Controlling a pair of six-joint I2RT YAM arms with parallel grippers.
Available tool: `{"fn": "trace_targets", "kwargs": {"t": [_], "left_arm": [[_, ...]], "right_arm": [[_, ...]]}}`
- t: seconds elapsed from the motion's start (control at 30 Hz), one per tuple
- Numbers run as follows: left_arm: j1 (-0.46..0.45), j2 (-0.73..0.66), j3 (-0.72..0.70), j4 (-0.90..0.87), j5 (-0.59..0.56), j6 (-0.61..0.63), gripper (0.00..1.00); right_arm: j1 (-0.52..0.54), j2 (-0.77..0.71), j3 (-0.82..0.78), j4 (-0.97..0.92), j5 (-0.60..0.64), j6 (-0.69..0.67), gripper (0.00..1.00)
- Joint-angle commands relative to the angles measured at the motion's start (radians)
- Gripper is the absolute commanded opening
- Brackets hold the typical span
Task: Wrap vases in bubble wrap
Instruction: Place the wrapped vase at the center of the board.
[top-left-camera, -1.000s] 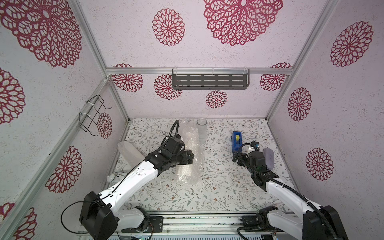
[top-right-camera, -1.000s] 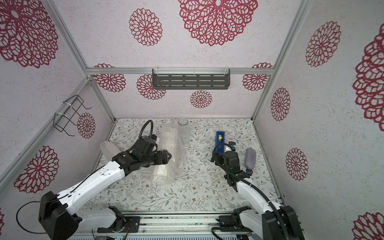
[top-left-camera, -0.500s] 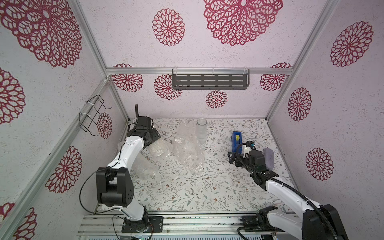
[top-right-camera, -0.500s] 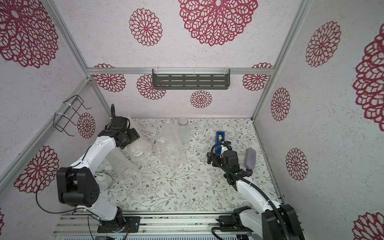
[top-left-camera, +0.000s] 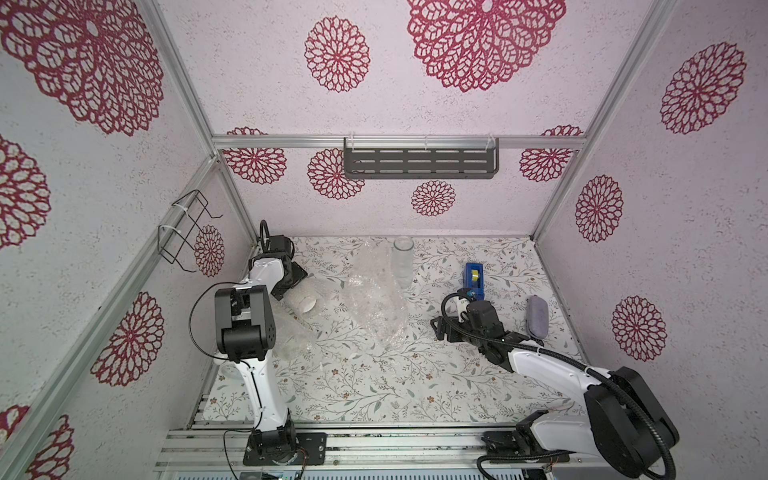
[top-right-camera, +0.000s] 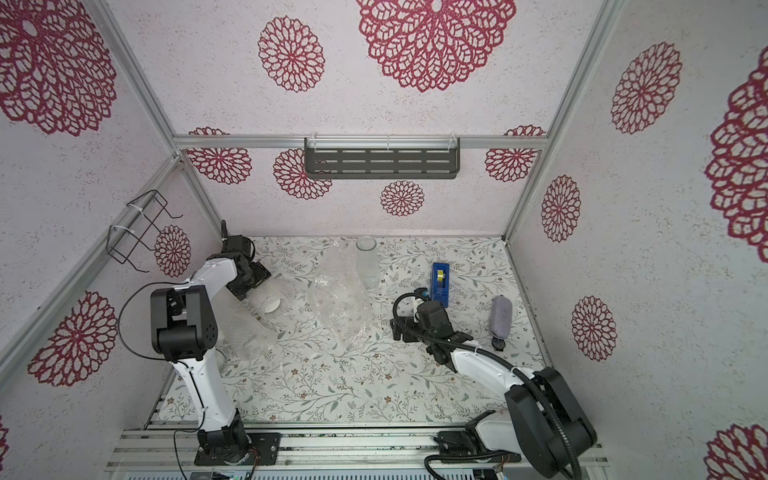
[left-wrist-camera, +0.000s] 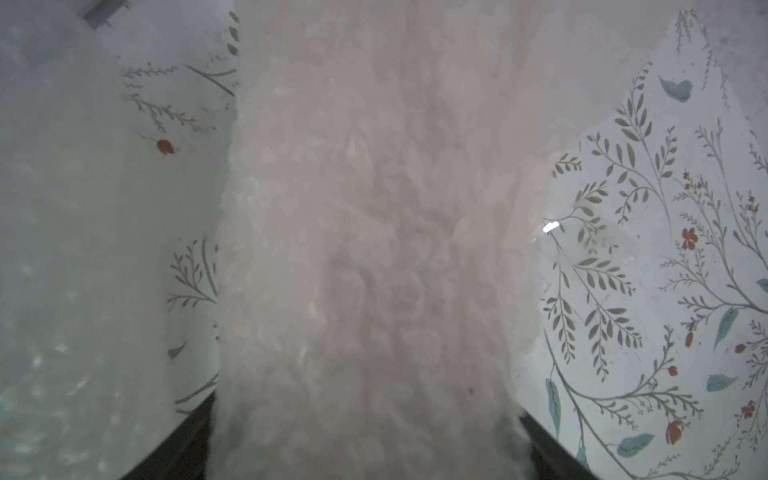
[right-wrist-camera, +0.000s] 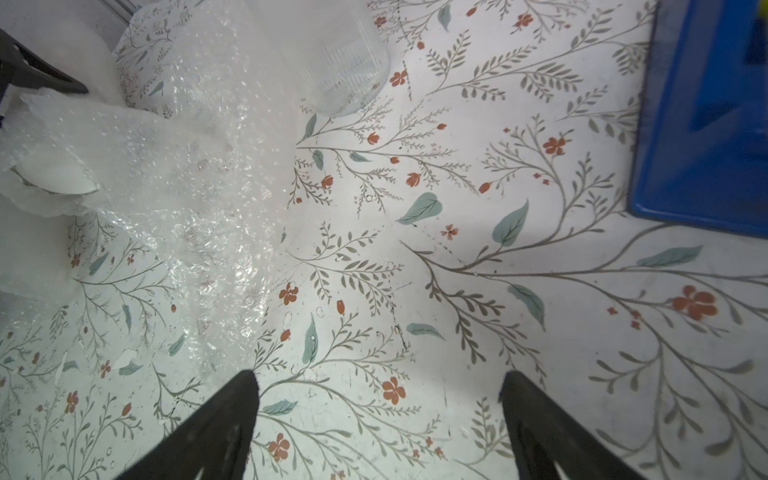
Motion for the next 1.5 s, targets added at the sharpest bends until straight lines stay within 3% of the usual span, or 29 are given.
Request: {"fn": "trace_targets", "kwargs": {"t": [0.0,0.1,0.2,0.33,0.47,0.67,0.83,1.0,1.17,1.37,1.47], "left_arm": [[0.009,0.001,0.036,0.035,-0.013,0.003,0.84],[0.006,-0.008,0.055,0.013,-0.005,0.040,1.00],[-0.004,-0.049,0.072,-0.042,-0.028,0.061,0.98],[-0.102,-0.204,0.044,-0.074,-0.195,0.122,0.98],[-0.190,-0.295,-0.020,-0.011,0.053,0.118,1.00],[-0.336,-0.248,-0.009,-0.047,0.111,0.143,0.93],[-0.374,-0.210,-0.039,-0.066,0.092,0.139,0.87],[-0.397,-0.207,-0.100,-0.055,0.096,0.143,0.87],[-0.423,-0.229,-0.176,-0.009,0.125,0.118,0.75],[-0.445,-0.293,-0.304,0.085,0.158,0.063,0.37],[-0.479,-0.408,-0.424,0.150,0.137,0.019,0.26]], "right_arm": [[0.017,0.038,0.060,0.038,0.003,0.002,0.93],[0.024,0.081,0.092,0.045,0.000,0.012,0.93],[0.037,0.119,0.128,0.043,-0.011,0.014,0.93],[0.064,0.175,0.169,0.039,-0.012,0.014,0.92],[0.084,0.225,0.196,0.043,-0.007,0.020,0.91],[0.100,0.283,0.237,0.057,-0.015,0.038,0.87],[0.106,0.307,0.258,0.065,-0.028,0.052,0.83],[0.110,0.332,0.270,0.072,-0.041,0.061,0.79],[0.115,0.378,0.302,0.064,-0.061,0.064,0.74],[0.118,0.433,0.356,0.044,-0.072,0.061,0.61],[0.116,0.455,0.389,0.000,-0.043,0.042,0.54]]}}
